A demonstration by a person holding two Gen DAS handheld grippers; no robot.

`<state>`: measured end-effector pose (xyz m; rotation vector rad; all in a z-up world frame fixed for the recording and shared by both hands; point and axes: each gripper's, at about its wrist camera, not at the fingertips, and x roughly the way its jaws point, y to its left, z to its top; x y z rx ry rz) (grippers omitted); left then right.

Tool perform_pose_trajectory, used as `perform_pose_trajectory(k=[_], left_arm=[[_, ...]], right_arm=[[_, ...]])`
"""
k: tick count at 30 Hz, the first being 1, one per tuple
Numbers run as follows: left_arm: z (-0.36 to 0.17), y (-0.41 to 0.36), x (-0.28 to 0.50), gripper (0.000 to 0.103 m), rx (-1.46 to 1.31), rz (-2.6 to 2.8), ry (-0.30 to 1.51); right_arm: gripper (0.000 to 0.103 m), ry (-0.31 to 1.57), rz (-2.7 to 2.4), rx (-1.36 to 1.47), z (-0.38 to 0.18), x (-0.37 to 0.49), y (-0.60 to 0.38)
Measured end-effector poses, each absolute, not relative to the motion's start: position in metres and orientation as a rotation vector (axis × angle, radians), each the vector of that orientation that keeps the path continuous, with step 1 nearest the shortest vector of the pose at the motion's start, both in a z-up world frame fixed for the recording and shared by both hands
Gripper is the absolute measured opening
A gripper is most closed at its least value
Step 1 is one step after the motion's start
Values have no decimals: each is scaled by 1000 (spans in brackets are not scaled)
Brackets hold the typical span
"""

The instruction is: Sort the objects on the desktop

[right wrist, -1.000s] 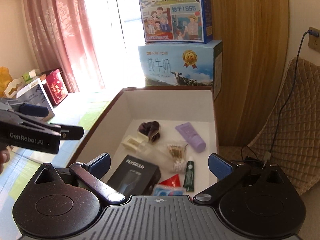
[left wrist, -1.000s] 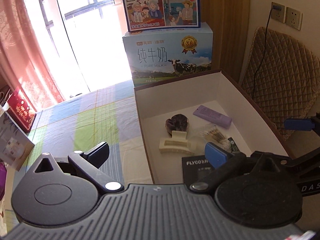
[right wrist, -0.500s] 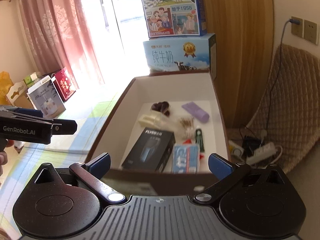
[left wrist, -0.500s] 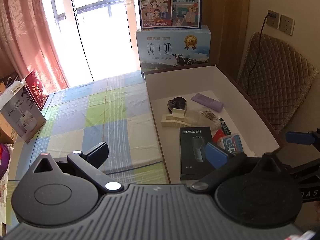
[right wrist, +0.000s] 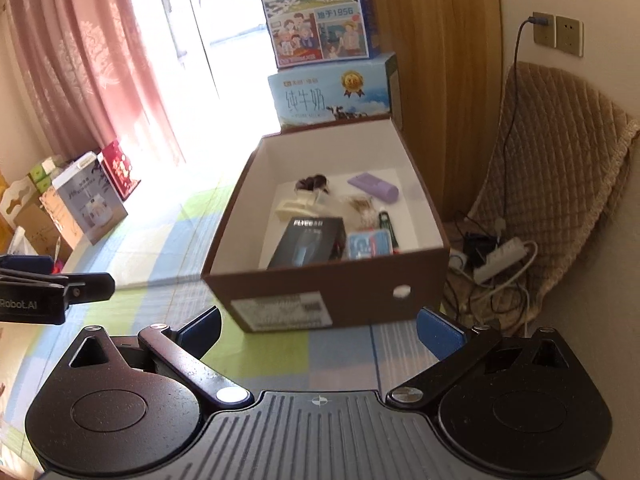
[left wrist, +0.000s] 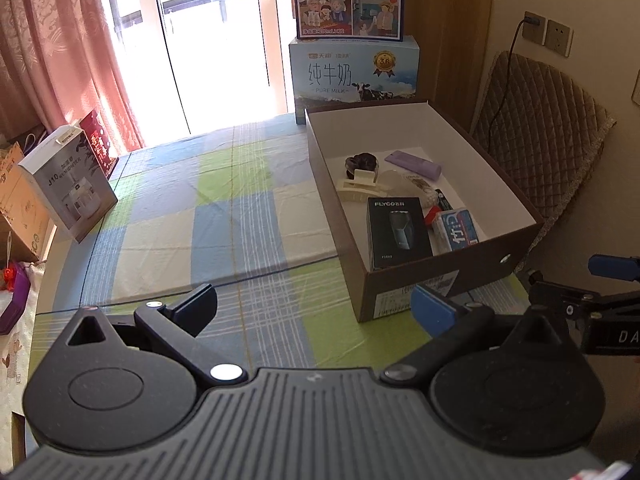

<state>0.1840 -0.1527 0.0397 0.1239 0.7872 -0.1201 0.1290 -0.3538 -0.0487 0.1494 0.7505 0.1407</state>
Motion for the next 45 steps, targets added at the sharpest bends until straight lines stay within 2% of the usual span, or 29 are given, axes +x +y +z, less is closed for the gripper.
perform_pose_trajectory(k=[24,45], left_arm=[[17,-103,98,102,150,-93,844],[4,-85,80,102,147,-70,884]], right_arm=[[101,807,138,100,-64,53,-294],[101,854,158,86,-78,44,-278]])
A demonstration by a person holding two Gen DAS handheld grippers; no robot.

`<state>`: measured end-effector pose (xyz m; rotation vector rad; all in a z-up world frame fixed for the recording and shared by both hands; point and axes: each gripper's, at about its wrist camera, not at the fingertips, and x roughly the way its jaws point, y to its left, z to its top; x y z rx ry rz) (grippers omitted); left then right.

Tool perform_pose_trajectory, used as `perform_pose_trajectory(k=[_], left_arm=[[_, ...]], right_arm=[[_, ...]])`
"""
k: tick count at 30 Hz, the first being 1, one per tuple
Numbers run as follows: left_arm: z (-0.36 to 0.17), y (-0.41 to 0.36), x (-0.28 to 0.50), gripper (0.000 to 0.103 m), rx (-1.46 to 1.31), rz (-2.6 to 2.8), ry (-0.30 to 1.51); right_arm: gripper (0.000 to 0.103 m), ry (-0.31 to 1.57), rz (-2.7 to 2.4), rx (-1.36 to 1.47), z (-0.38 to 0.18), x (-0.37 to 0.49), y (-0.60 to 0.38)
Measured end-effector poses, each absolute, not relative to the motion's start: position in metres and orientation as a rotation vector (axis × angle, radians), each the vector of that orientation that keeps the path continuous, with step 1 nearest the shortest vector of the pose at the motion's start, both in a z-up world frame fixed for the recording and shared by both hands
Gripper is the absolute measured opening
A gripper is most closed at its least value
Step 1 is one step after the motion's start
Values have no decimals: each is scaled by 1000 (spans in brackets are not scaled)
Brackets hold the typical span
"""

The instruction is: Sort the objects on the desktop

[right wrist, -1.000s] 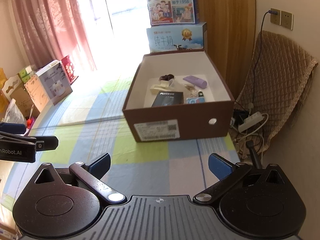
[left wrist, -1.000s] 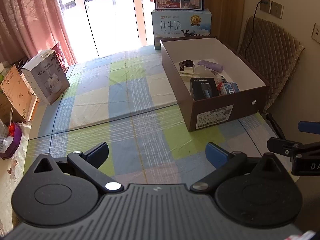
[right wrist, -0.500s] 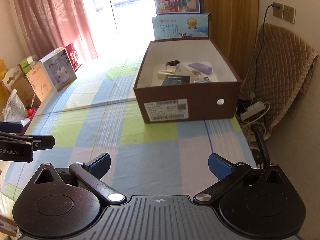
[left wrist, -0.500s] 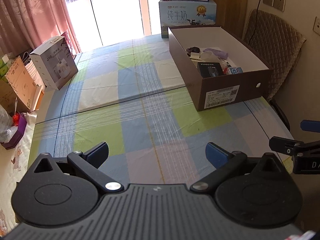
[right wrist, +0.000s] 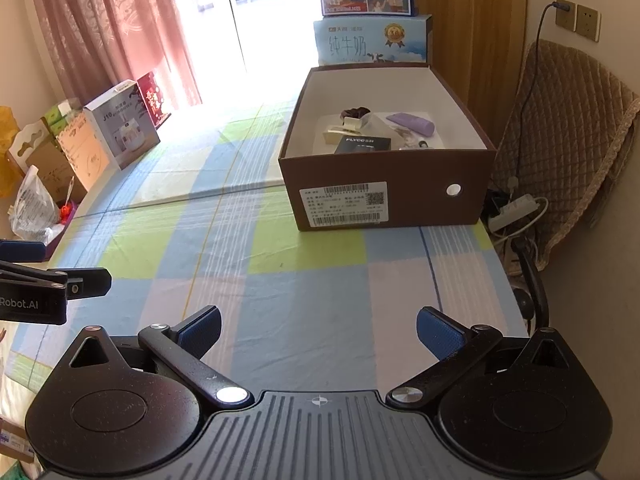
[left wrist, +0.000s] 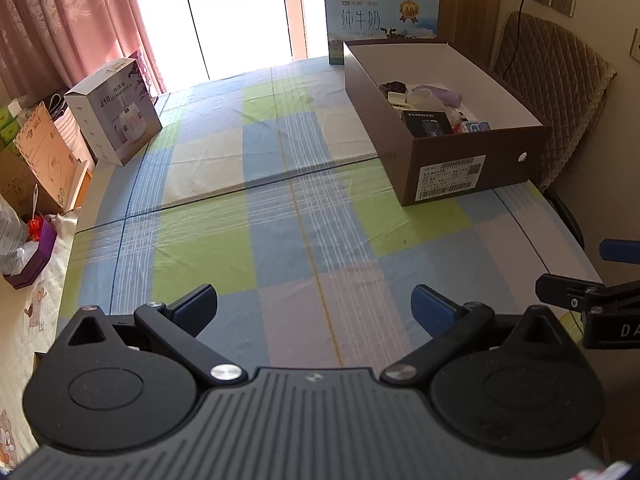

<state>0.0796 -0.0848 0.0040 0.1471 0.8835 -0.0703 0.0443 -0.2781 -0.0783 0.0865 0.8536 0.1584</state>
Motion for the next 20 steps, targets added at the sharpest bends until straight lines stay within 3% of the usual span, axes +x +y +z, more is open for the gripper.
perform_pose_trajectory(k=[20], left_arm=[[-3,-93,89,102,149,-71,900]], right_arm=[[101,875,162,89,-83,55,-285]])
